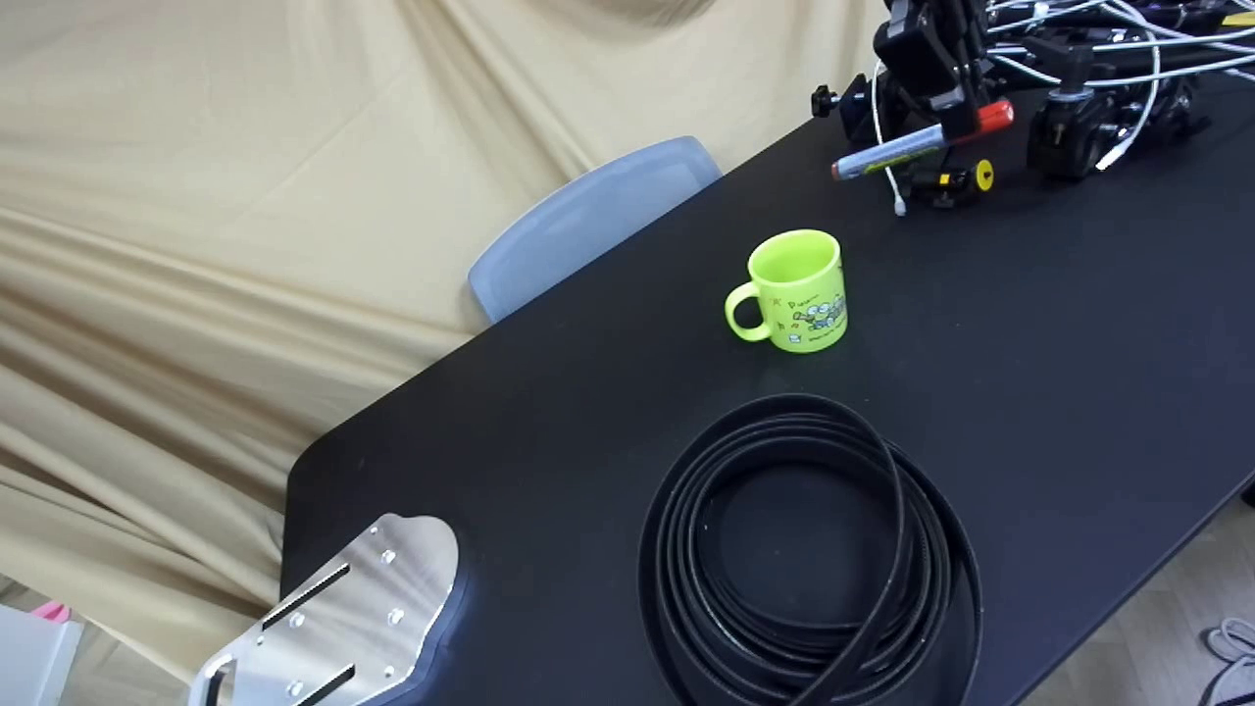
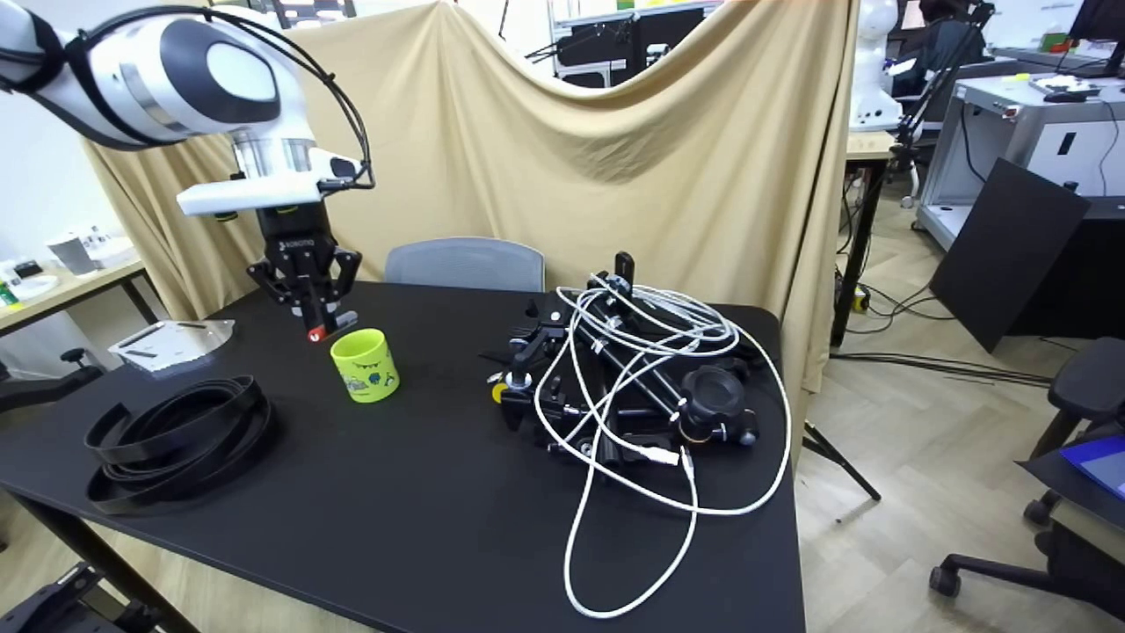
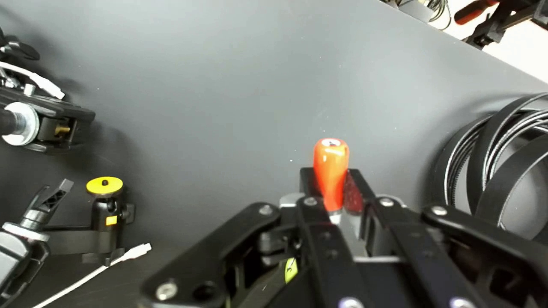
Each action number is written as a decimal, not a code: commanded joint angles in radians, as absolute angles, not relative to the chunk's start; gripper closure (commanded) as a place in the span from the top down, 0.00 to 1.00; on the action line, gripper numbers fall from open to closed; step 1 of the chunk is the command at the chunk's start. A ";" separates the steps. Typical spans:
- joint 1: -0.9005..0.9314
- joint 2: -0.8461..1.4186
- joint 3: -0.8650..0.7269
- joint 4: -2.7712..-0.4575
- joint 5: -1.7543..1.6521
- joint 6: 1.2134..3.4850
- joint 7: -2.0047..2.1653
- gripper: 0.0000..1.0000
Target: Put the red and blue marker inside the yellow mug
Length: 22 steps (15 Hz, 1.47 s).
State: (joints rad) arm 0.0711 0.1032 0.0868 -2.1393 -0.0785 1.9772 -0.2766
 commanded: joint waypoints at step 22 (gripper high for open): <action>0.101 0.402 0.092 -1.767 -0.014 1.564 -0.079 0.05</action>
